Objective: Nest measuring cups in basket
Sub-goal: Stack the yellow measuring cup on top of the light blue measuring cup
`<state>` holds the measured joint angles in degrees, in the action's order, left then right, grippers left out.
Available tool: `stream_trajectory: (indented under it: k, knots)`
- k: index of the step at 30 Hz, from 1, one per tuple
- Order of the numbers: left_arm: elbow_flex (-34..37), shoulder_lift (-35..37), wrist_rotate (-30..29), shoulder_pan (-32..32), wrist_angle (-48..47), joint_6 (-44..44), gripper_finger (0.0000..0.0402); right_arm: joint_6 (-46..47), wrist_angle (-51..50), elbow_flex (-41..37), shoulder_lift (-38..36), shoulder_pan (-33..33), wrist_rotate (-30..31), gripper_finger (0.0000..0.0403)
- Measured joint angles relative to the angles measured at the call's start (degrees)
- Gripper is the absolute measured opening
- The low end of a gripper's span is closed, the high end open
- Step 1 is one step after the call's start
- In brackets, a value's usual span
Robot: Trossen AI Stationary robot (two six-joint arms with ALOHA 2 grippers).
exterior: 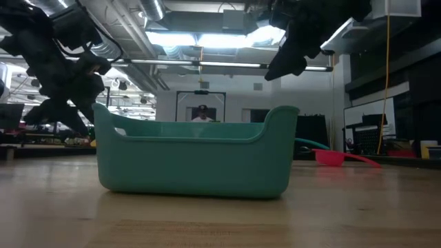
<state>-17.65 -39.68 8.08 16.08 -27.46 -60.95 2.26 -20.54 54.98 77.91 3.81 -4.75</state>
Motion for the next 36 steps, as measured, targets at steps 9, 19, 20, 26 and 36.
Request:
stream_trajectory:
  k: [9,19,20,26,36]
  knots:
    - [0.0,-7.3,-0.3,-3.7,5.5,-1.9,0.0134,-1.3,0.0,0.0,0.0,0.0,0.0,0.0211]
    - [0.0,-14.9,-0.5,-5.0,14.4,-1.7,0.0134,-1.3,-0.1,0.0,0.0,0.0,0.0,0.0211]
    - [0.0,-15.6,-0.4,-5.0,14.9,-1.7,0.0134,-1.3,-0.1,0.0,0.0,0.0,0.0,0.0211]
    - [0.0,-18.6,-0.4,-5.0,16.0,-1.6,0.0134,-1.3,-0.1,0.0,0.0,0.0,0.0,0.0211]
    - [0.0,-19.6,-0.3,-5.0,16.6,1.8,0.0134,-1.3,-0.1,0.0,0.0,0.0,0.0,0.0211]
